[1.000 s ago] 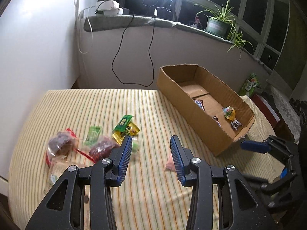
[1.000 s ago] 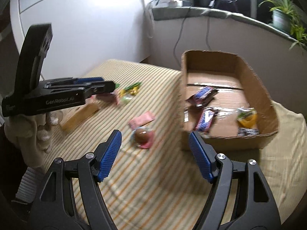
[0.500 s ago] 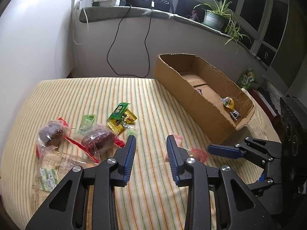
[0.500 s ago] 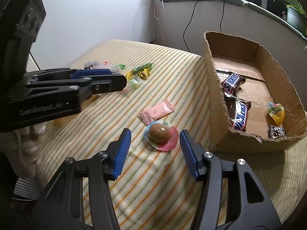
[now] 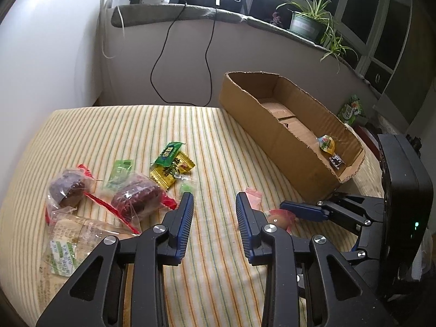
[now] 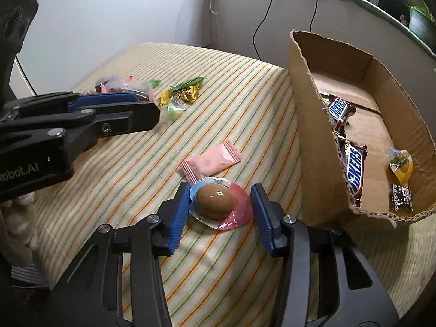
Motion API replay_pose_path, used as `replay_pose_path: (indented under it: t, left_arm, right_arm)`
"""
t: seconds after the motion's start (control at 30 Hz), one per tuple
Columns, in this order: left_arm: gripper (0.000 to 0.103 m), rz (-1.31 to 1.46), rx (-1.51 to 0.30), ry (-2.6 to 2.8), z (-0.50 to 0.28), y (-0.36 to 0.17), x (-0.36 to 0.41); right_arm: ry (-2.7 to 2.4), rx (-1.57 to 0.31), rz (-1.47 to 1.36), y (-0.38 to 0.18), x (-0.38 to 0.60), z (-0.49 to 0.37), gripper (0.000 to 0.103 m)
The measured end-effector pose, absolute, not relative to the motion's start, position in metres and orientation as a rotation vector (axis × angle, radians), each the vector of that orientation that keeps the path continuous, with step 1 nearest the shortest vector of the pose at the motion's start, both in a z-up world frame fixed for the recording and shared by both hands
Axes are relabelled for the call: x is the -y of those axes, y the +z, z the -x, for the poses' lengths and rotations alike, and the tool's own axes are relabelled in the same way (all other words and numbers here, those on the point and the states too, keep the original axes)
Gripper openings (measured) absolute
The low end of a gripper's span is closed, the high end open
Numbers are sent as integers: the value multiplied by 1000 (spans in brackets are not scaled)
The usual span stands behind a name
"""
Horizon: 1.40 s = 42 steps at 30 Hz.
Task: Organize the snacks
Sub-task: 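Grasp the pink candy with the left tool while the right tool grasps the chocolate egg, then carry the pink candy and chocolate egg over the box and open both tools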
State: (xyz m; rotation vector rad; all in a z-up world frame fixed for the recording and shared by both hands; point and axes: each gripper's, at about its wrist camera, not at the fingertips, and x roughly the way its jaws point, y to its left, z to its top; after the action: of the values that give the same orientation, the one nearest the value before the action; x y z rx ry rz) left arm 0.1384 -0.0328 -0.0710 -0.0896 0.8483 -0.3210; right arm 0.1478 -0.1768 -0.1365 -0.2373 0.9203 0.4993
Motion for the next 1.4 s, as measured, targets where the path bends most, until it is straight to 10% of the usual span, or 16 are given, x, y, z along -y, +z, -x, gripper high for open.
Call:
replay_pose_path:
  t: [1.4]
  left_arm:
    - [17,-123,-897,-382,-144,-92,91]
  right_arm:
    - [487,-910,170,-121,228,-107,38]
